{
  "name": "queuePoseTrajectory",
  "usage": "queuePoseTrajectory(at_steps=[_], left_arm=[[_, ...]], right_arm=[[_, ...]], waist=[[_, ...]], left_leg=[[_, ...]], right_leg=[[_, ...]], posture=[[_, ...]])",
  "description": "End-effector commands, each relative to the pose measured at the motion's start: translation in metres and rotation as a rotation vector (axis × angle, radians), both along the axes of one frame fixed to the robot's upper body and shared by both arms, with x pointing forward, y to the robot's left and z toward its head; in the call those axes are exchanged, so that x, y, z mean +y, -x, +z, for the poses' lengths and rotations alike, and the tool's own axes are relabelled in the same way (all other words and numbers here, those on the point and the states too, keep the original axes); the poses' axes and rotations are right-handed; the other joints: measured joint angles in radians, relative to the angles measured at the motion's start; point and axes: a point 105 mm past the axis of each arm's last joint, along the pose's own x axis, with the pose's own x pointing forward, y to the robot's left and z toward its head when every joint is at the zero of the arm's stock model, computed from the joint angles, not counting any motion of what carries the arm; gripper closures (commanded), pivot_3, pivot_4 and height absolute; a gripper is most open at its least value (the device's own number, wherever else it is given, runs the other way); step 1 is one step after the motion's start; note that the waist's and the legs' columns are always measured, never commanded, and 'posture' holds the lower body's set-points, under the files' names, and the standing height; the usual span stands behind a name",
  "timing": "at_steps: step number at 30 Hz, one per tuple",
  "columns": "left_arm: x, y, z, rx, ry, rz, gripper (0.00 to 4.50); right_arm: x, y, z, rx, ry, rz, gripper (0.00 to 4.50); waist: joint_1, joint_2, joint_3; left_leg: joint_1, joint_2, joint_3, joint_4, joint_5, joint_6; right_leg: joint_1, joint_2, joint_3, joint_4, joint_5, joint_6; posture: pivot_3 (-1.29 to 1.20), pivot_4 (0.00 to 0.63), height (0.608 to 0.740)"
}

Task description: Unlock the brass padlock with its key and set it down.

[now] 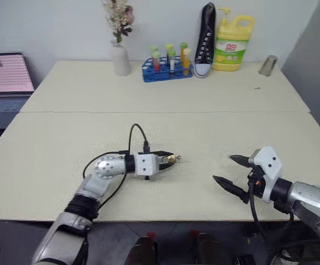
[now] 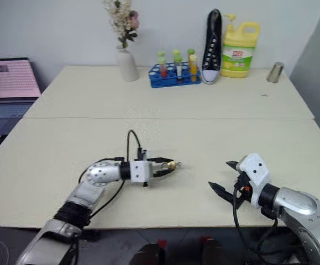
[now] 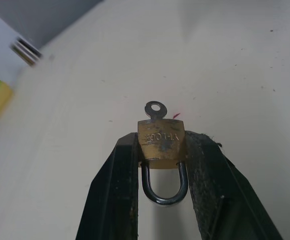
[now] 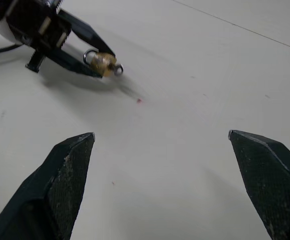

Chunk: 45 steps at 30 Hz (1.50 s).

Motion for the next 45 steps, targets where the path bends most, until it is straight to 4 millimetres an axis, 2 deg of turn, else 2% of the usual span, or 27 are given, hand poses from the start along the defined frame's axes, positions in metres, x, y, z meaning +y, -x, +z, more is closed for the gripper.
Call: queuePoseTrajectory(at_steps=[1,4,6,13,21,27,30,40,41,45], left_arm=[[0.009,0.009,0.035,-0.255,0.066,-0.029,3.53],[0.020,0.020,0.040,-0.395,0.037,-0.073,3.53],[0.025,0.029,0.044,-0.488,0.024,-0.107,3.53],[0.015,0.042,0.049,-0.564,0.039,-0.166,3.53],[0.012,0.039,0.048,-0.585,0.023,-0.156,3.53],[0.010,0.039,0.048,-0.592,0.018,-0.158,3.53],[0.010,0.039,0.049,-0.595,0.022,-0.154,3.53],[0.008,0.040,0.049,-0.604,0.011,-0.162,3.53],[0.008,0.040,0.049,-0.604,0.010,-0.163,3.53],[0.008,0.041,0.048,-0.606,0.011,-0.166,3.53]], right_arm=[[0.014,-0.003,0.006,-0.026,-0.021,0.100,0.00],[0.030,-0.008,0.008,-0.002,-0.075,0.185,0.00],[0.048,-0.013,0.010,0.029,-0.135,0.248,0.00],[0.086,-0.024,0.026,0.098,-0.259,0.366,0.00],[0.098,-0.024,0.032,0.158,-0.288,0.417,0.00],[0.097,-0.024,0.032,0.174,-0.286,0.416,0.00],[0.097,-0.023,0.031,0.180,-0.288,0.415,0.86],[0.097,-0.022,0.031,0.193,-0.295,0.427,4.37],[0.097,-0.022,0.031,0.194,-0.294,0.428,4.50],[0.097,-0.022,0.031,0.200,-0.293,0.432,4.50]], waist=[[0.009,0.000,0.000],[0.005,0.000,0.000],[0.001,0.000,0.000],[-0.003,0.000,0.000],[-0.008,0.000,0.000],[-0.019,0.000,0.000],[-0.021,0.000,0.000],[-0.022,0.000,0.000],[-0.022,0.000,0.000],[-0.022,0.000,0.000]], left_leg=[[0.000,-0.001,0.000,0.000,0.000,0.000],[-0.001,-0.001,0.001,0.000,0.000,0.000],[-0.001,-0.001,0.001,-0.001,0.000,0.000],[-0.002,-0.001,0.001,-0.001,0.000,0.000],[-0.002,-0.002,0.001,-0.001,0.000,0.000],[-0.002,-0.003,0.001,-0.001,0.000,0.000],[-0.002,-0.002,0.001,-0.001,0.000,0.001],[-0.002,-0.002,0.001,-0.001,0.000,0.001],[-0.002,-0.002,0.001,-0.002,0.000,0.001],[-0.002,-0.002,0.001,-0.002,0.000,0.001]], right_leg=[[0.001,-0.001,0.000,-0.001,0.000,0.000],[0.001,-0.001,0.001,-0.005,0.001,0.002],[0.001,-0.001,0.001,-0.005,0.001,0.002],[-0.001,0.000,0.000,-0.004,0.001,0.002],[-0.004,0.000,0.000,-0.002,0.001,0.002],[-0.004,0.001,0.000,-0.001,0.001,0.002],[-0.004,0.001,0.000,-0.001,0.001,0.002],[-0.004,0.002,0.000,-0.001,0.001,0.002],[-0.004,0.002,0.000,-0.001,0.001,0.002],[-0.004,0.002,0.000,-0.001,0.001,0.002]], posture=[[0.00,0.150,0.740],[0.00,0.150,0.740],[0.00,0.150,0.740],[0.00,0.150,0.740],[0.00,0.150,0.740],[0.00,0.150,0.740],[0.00,0.150,0.740],[0.00,0.150,0.740],[0.00,0.150,0.740],[0.00,0.150,0.740]])
